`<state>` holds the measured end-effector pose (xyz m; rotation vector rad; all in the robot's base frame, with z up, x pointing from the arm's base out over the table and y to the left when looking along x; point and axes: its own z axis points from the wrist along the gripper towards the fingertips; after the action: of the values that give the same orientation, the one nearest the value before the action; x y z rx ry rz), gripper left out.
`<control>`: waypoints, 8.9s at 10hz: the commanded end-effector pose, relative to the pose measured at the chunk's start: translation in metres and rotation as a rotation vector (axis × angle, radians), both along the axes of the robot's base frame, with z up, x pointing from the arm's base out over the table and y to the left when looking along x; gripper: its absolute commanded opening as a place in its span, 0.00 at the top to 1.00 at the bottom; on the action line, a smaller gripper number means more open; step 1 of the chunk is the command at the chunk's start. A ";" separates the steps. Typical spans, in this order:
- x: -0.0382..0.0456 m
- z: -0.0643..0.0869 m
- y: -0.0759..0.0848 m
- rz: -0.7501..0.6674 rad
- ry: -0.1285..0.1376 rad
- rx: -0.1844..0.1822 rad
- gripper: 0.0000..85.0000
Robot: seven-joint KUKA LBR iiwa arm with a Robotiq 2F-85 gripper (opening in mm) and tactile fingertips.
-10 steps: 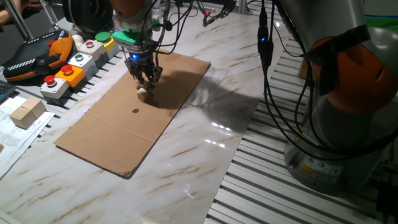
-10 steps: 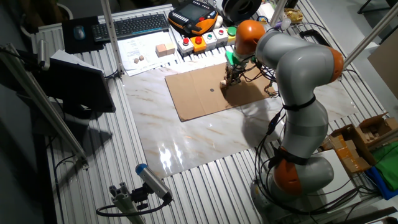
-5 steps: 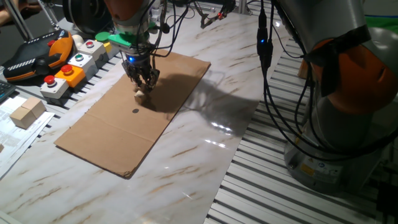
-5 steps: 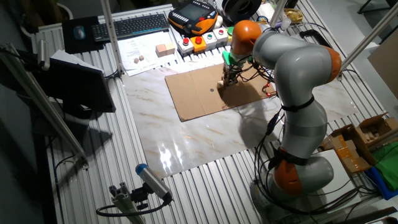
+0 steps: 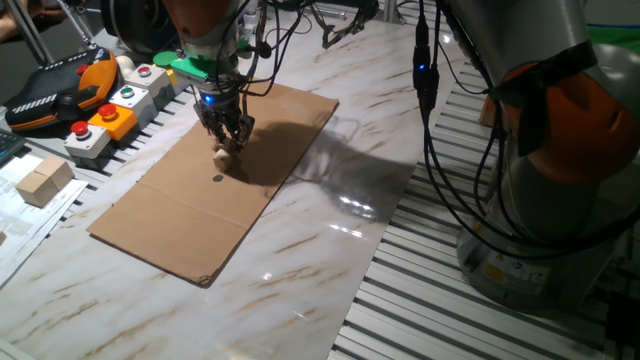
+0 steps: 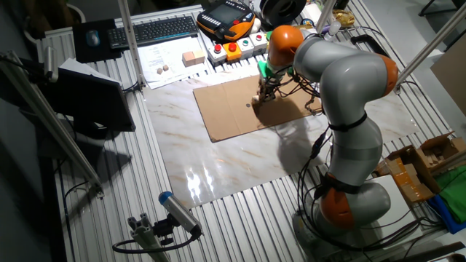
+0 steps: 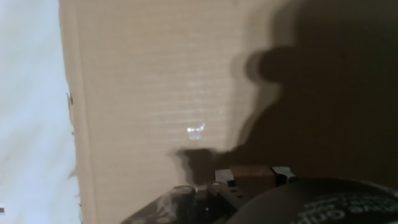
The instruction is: Use the gripper to push the small block from left to right
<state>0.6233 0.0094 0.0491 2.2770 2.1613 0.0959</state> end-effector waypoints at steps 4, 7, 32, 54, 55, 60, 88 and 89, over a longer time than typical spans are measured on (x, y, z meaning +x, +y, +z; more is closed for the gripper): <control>-0.0007 0.000 0.008 -0.040 0.000 -0.004 0.99; -0.0016 0.000 0.013 -0.062 0.002 -0.006 0.99; -0.0011 -0.003 0.045 -0.028 -0.018 -0.040 0.99; 0.0055 -0.003 0.110 -0.076 -0.011 -0.013 0.99; 0.0056 -0.003 0.114 -0.079 -0.010 -0.016 0.99; 0.0052 -0.004 0.132 -0.073 -0.009 -0.021 0.99; -0.0018 -0.001 0.185 -0.017 0.029 0.023 0.99; -0.0019 -0.001 0.186 -0.017 0.029 0.023 0.99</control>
<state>0.6214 0.1962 0.0484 2.3238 2.1643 0.0892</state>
